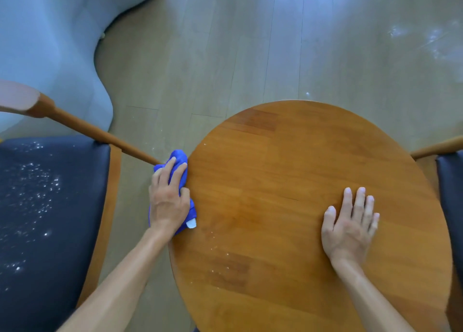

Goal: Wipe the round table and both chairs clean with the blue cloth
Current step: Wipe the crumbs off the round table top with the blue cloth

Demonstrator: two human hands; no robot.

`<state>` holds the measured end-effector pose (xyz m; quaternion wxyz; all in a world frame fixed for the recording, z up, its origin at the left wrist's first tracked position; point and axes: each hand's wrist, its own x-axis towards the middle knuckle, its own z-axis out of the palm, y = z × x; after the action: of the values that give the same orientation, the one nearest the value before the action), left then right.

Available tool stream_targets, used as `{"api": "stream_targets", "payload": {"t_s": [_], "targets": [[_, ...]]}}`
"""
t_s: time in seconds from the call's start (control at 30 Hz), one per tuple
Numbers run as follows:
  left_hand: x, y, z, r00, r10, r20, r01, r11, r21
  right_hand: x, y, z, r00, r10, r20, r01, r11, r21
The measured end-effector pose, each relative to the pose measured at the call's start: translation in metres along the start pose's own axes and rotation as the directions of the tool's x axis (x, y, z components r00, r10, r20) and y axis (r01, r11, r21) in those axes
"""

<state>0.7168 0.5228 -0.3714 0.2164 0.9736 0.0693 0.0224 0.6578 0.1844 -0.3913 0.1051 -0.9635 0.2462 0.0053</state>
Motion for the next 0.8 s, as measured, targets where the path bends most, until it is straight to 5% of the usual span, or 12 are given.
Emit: {"api": "stream_targets", "payload": {"t_s": [0.17,0.37,0.57,0.8], "targets": [[-0.028,0.089,0.027,0.987,0.154,-0.045,-0.153,0.988,0.017,0.0,0.004,0.003,1.0,-0.015,-0.007,0.016,1.0,0.022],[-0.114,0.216,0.08,0.847,0.454,0.276,-0.443,0.89,-0.106,0.002,0.017,0.001,0.998,-0.048,-0.037,0.052,0.99,0.131],[-0.109,0.125,0.042,0.834,0.488,0.258,-0.51,0.86,0.02,-0.001,0.027,-0.005,0.995,-0.095,0.022,0.089,0.976,0.199],[-0.092,0.004,-0.012,0.985,0.158,0.065,-0.167,0.968,0.189,-0.033,0.032,-0.023,0.984,-0.166,0.065,0.145,0.958,0.248]]}}
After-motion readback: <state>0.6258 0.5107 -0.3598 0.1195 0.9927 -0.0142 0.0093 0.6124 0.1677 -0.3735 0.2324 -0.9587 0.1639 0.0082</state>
